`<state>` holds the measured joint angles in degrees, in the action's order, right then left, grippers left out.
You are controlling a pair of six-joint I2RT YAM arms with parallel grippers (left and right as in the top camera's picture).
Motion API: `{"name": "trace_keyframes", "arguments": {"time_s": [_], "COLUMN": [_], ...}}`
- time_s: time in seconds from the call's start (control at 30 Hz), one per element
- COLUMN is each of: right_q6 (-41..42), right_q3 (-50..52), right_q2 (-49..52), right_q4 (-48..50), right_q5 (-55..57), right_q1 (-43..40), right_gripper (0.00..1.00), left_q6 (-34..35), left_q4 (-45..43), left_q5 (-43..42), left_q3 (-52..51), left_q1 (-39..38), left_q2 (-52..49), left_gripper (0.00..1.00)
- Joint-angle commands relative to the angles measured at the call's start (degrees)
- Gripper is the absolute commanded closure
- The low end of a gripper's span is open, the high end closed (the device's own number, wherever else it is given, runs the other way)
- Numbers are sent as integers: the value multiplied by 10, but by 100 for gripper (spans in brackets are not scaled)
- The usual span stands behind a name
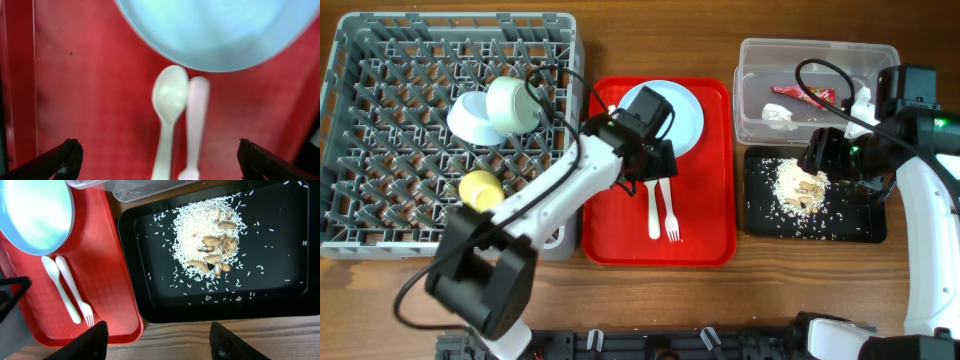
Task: Sort waste into correct bins and load items into the dishwasher rack
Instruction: 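Grasp the white spoon on the red tray with the left gripper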
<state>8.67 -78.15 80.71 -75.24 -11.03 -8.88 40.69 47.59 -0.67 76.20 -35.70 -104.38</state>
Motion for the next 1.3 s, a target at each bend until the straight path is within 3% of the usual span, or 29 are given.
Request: {"name": "trace_keyframes", "arguments": {"time_s": [0.0, 0.2, 0.4, 0.5, 0.6, 0.73, 0.87, 1.27], "right_q6": [-12, -12, -12, -12, -12, -12, -12, -12], "right_q3": [-10, -10, -10, -10, -10, -10, -10, -10], "right_q2": [-5, -5, -5, -5, -5, -5, -5, -5], "right_q4": [-3, -4, -4, -5, -5, -5, -8, -11], "right_q5": [7, 7, 7, 7, 7, 7, 7, 7], "right_q1": [-1, -1, -1, -1, -1, -1, -1, -1], "right_gripper": [34, 34, 34, 34, 34, 34, 34, 34], "left_q6": [18, 17, 18, 18, 18, 18, 18, 9], "left_q4": [7, 24, 21, 15, 7, 4, -2, -1], "left_q5": [15, 41, 59, 59, 59, 59, 59, 83], "left_q3": [-5, -6, -45, -50, -50, -50, -50, -49], "left_q1": [-12, -32, -32, -32, -32, -32, -30, -30], "left_q2": [-53, -97, -98, -98, -98, -98, -97, -14], "left_gripper": [0, 4, 29, 64, 74, 79, 96, 96]}}
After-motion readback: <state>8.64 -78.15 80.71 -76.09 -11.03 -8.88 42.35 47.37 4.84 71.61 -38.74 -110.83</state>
